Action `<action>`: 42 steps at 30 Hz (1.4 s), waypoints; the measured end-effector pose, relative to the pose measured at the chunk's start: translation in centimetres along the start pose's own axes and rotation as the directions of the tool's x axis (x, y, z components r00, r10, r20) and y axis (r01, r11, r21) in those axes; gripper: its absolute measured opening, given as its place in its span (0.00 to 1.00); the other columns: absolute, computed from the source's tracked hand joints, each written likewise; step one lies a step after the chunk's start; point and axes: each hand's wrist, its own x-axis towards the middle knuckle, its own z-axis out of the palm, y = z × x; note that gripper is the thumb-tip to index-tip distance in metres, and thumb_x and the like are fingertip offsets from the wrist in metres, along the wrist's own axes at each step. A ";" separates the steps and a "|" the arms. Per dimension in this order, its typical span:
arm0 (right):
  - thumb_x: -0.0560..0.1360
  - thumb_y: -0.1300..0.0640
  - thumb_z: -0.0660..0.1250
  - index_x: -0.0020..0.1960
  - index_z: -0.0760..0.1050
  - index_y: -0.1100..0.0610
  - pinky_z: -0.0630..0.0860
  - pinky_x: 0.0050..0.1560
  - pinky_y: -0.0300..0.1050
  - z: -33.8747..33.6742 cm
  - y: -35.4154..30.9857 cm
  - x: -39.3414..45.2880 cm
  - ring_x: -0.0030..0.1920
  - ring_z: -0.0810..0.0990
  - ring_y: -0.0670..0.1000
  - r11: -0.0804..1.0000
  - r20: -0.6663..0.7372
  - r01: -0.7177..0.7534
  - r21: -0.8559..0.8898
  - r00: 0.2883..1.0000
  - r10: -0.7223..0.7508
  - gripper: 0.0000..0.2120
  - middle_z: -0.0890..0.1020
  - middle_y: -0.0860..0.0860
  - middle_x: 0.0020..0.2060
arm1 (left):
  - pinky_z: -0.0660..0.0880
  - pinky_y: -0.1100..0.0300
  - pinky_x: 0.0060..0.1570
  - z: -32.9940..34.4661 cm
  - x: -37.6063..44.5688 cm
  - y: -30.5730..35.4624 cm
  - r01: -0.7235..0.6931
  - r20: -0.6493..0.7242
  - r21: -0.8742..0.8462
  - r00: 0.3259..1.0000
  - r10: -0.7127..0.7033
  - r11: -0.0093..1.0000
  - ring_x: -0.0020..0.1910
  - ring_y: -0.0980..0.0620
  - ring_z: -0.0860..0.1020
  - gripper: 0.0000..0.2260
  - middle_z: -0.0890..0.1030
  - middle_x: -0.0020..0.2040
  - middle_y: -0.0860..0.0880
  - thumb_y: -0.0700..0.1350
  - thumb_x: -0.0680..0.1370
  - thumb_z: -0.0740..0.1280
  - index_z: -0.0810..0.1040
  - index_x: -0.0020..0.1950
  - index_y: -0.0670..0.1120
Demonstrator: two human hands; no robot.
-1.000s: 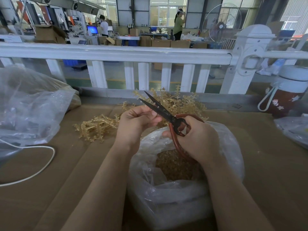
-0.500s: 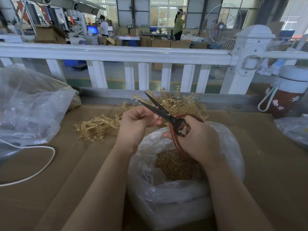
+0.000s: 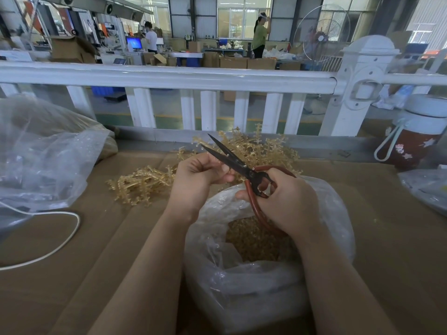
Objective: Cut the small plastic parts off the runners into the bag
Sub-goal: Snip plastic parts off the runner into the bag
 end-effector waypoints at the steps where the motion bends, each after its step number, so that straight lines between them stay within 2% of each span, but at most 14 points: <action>1: 0.62 0.18 0.57 0.47 0.81 0.46 0.66 0.36 0.28 0.0 0.0 0.0 0.33 0.73 0.39 1.000 0.008 0.001 0.010 1.000 -0.001 0.35 0.76 0.36 0.33 | 0.79 0.62 0.42 0.0 0.0 0.0 0.002 0.005 -0.008 1.000 -0.002 1.000 0.37 0.50 0.82 0.09 0.85 0.38 0.45 0.29 0.76 0.66 0.83 0.44 0.40; 6: 0.62 0.19 0.61 0.47 0.81 0.46 0.68 0.36 0.27 -0.2 0.0 0.1 0.35 0.75 0.39 1.000 0.046 -0.011 0.024 0.999 0.009 0.33 0.80 0.38 0.35 | 0.79 0.62 0.41 -0.1 -0.1 0.1 0.014 0.022 -0.039 1.000 -0.014 0.999 0.37 0.50 0.82 0.10 0.85 0.38 0.46 0.29 0.76 0.66 0.83 0.43 0.41; 11: 0.61 0.19 0.59 0.49 0.82 0.46 0.67 0.36 0.26 -0.3 -0.2 0.1 0.36 0.74 0.34 0.999 0.055 -0.014 0.035 0.998 0.012 0.36 0.80 0.37 0.37 | 0.79 0.62 0.41 -0.2 0.0 0.0 0.016 0.017 -0.036 1.000 -0.015 0.999 0.37 0.50 0.82 0.09 0.84 0.38 0.45 0.29 0.76 0.67 0.83 0.43 0.41; 14: 0.61 0.19 0.60 0.48 0.81 0.46 0.69 0.36 0.29 -0.2 -0.2 0.1 0.36 0.75 0.36 0.998 0.049 -0.024 0.054 0.999 0.022 0.35 0.81 0.39 0.35 | 0.79 0.62 0.41 -0.2 -0.1 0.1 0.015 0.017 -0.038 1.000 -0.014 0.999 0.37 0.50 0.82 0.10 0.84 0.38 0.45 0.29 0.76 0.66 0.83 0.43 0.41; 19: 0.61 0.19 0.61 0.44 0.80 0.46 0.66 0.35 0.27 -0.1 0.0 0.1 0.36 0.75 0.34 0.999 0.033 -0.036 0.035 0.999 0.035 0.33 0.80 0.38 0.34 | 0.79 0.62 0.41 -0.1 -0.1 0.2 0.029 0.010 -0.034 1.000 -0.029 0.999 0.37 0.51 0.82 0.08 0.85 0.38 0.45 0.29 0.76 0.67 0.82 0.44 0.40; 22: 0.61 0.18 0.60 0.45 0.80 0.47 0.66 0.35 0.27 0.0 0.0 0.1 0.35 0.75 0.34 0.999 0.032 -0.024 0.028 0.999 0.023 0.34 0.78 0.37 0.33 | 0.79 0.62 0.41 0.0 -0.1 0.4 0.085 0.004 -0.061 0.996 -0.085 0.994 0.37 0.52 0.83 0.08 0.85 0.39 0.46 0.30 0.77 0.66 0.82 0.44 0.41; 25: 0.62 0.18 0.59 0.47 0.81 0.45 0.66 0.36 0.28 0.0 0.0 0.1 0.34 0.74 0.36 0.999 0.057 -0.023 0.045 0.998 0.020 0.34 0.76 0.35 0.32 | 0.80 0.62 0.39 0.1 -0.1 0.5 0.197 -0.010 -0.140 0.980 -0.200 0.970 0.37 0.52 0.84 0.08 0.86 0.38 0.45 0.31 0.76 0.67 0.82 0.42 0.42; 28: 0.61 0.19 0.61 0.42 0.80 0.44 0.67 0.34 0.32 0.2 0.1 0.3 0.34 0.76 0.37 0.993 0.093 -0.078 0.089 0.993 0.070 0.29 0.78 0.37 0.30 | 0.81 0.60 0.42 0.3 -0.1 0.6 0.273 0.003 -0.175 0.961 -0.277 0.946 0.39 0.51 0.85 0.07 0.86 0.40 0.45 0.33 0.74 0.70 0.83 0.41 0.44; 30: 0.63 0.24 0.67 0.37 0.78 0.46 0.70 0.32 0.36 0.4 0.1 0.4 0.32 0.78 0.39 0.977 0.112 -0.152 0.149 0.984 0.136 0.24 0.79 0.39 0.28 | 0.79 0.61 0.43 0.5 -0.2 0.5 0.303 0.035 -0.128 0.953 -0.301 0.944 0.40 0.52 0.84 0.08 0.86 0.41 0.46 0.35 0.72 0.72 0.85 0.39 0.47; 33: 0.70 0.40 0.75 0.39 0.81 0.49 0.79 0.34 0.45 0.7 0.0 0.7 0.31 0.81 0.44 0.914 0.163 -0.260 0.312 0.962 0.218 0.13 0.83 0.41 0.31 | 0.72 0.65 0.37 0.8 -0.3 0.3 0.328 0.057 -0.032 0.944 -0.326 0.944 0.38 0.54 0.78 0.09 0.84 0.38 0.51 0.38 0.71 0.74 0.86 0.35 0.51; 37: 0.75 0.54 0.75 0.40 0.82 0.52 0.78 0.35 0.35 0.5 -0.3 0.7 0.31 0.82 0.44 0.830 0.228 -0.277 0.485 0.956 0.186 0.06 0.84 0.46 0.31 | 0.70 0.65 0.36 0.8 -0.4 0.2 0.340 0.072 -0.035 0.939 -0.337 0.940 0.36 0.57 0.74 0.04 0.84 0.38 0.56 0.45 0.64 0.76 0.87 0.36 0.54; 39: 0.75 0.56 0.74 0.40 0.83 0.56 0.76 0.34 0.32 0.4 -0.4 0.7 0.31 0.82 0.45 0.786 0.252 -0.296 0.543 0.950 0.184 0.07 0.84 0.50 0.30 | 0.71 0.65 0.36 0.8 -0.4 0.1 0.339 0.086 -0.035 0.938 -0.335 0.940 0.36 0.58 0.75 0.05 0.85 0.40 0.56 0.46 0.62 0.76 0.87 0.36 0.54; 42: 0.75 0.55 0.75 0.38 0.83 0.55 0.75 0.34 0.33 0.3 -0.4 0.8 0.31 0.82 0.46 0.759 0.239 -0.311 0.572 0.949 0.208 0.08 0.85 0.50 0.30 | 0.70 0.63 0.38 0.8 -0.3 0.0 0.338 0.095 -0.015 0.937 -0.335 0.941 0.36 0.59 0.76 0.04 0.86 0.44 0.55 0.47 0.61 0.77 0.86 0.34 0.53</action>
